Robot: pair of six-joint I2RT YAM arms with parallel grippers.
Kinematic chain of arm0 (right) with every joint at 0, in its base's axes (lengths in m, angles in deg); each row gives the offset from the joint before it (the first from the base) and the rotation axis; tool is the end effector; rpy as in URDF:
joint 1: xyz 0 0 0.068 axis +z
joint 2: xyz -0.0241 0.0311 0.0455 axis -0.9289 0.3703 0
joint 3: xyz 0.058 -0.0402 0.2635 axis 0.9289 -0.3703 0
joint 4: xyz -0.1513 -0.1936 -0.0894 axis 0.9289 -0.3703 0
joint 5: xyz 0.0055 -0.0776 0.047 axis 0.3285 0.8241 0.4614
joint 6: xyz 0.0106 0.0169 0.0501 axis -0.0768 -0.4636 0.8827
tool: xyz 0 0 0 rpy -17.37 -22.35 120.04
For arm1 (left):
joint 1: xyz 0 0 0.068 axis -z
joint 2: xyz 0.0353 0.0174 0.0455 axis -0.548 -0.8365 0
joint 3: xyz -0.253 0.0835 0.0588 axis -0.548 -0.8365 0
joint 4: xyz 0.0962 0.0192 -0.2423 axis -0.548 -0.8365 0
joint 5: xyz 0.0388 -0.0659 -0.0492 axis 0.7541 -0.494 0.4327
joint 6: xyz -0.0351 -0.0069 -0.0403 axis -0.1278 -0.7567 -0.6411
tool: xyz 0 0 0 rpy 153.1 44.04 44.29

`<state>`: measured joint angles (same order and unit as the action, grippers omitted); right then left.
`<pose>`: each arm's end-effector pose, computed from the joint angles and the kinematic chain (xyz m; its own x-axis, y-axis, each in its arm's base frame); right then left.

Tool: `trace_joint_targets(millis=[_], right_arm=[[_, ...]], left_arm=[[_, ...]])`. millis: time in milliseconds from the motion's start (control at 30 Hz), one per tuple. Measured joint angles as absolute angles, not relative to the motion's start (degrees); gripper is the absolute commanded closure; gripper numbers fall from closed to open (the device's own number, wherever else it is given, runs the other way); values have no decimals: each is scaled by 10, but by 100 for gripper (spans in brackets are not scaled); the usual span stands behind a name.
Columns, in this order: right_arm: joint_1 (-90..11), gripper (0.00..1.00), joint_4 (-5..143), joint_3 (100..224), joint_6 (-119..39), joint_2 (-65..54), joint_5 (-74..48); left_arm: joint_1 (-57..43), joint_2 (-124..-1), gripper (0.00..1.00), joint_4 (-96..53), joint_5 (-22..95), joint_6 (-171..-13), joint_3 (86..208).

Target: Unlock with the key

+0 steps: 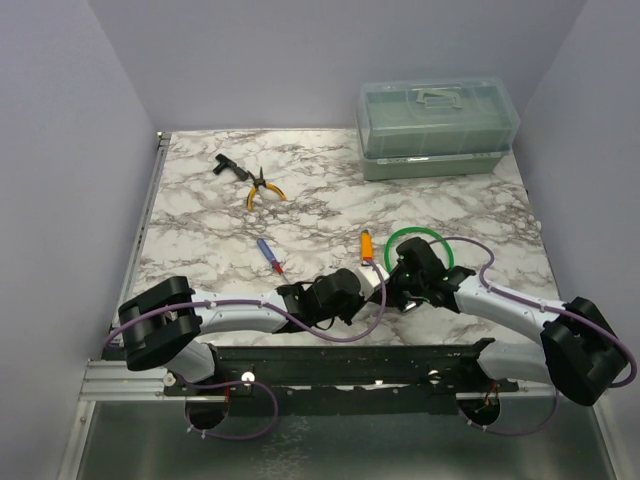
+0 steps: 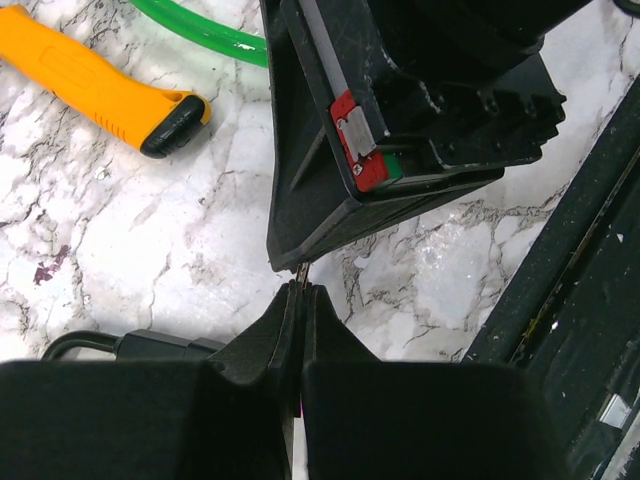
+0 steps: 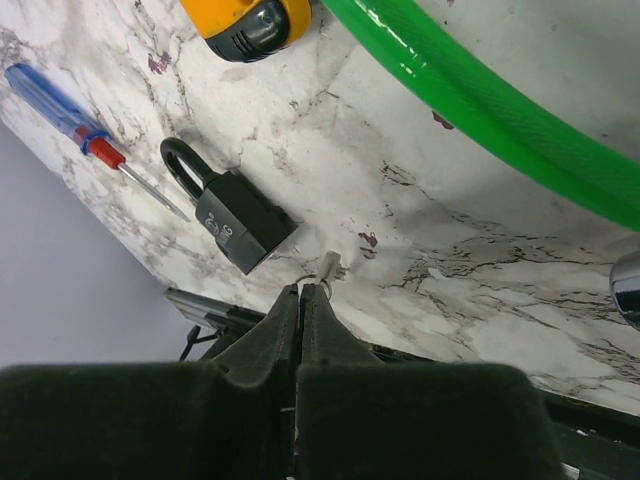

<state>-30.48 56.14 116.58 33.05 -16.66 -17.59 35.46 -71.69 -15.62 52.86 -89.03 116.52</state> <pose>0.1702 0.1414 0.1637 -0.7965 0.6020 0.0569 0.5011 0.6045 0.6192 0.1154 -0.2820 0.1910 -0.3337 0.4633 -0.8210 0.8405 0.5406 -0.0366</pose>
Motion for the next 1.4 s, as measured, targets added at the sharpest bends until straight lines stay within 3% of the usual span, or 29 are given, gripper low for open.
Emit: trace_joint_targets(millis=[67, 167, 267, 300, 333, 400, 600, 800, 1133, 1400], right_arm=[[-304, 100, 561, 1167, 330, -166, -175], [-304, 100, 561, 1169, 327, -166, -174], [-304, 100, 561, 1169, 322, -166, -171], [-304, 100, 561, 1169, 319, -166, -169], [-304, 100, 561, 1170, 315, -166, -166], [-303, 100, 561, 1170, 305, -168, -157], [-303, 100, 566, 1178, 241, -207, -137], [-303, 100, 610, 1177, 160, -292, -138], [-303, 100, 686, 1145, 66, -435, -173], [-303, 100, 717, 1144, 1, -442, -229]], left_arm=[[354, -717, 96, -156, 530, -890, 1165], [354, -718, 66, -154, 531, -890, 1165], [354, -718, 44, -154, 530, -887, 1165], [354, -718, 27, -154, 529, -886, 1165], [354, -718, 16, -155, 527, -886, 1165], [353, -714, 6, -163, 518, -882, 1165], [335, -654, 5, -193, 464, -888, 1163], [298, -544, 12, -174, 401, -900, 1118], [166, -467, 25, -48, 245, -1020, 1031], [107, -454, 31, 86, 143, -1147, 1006]])
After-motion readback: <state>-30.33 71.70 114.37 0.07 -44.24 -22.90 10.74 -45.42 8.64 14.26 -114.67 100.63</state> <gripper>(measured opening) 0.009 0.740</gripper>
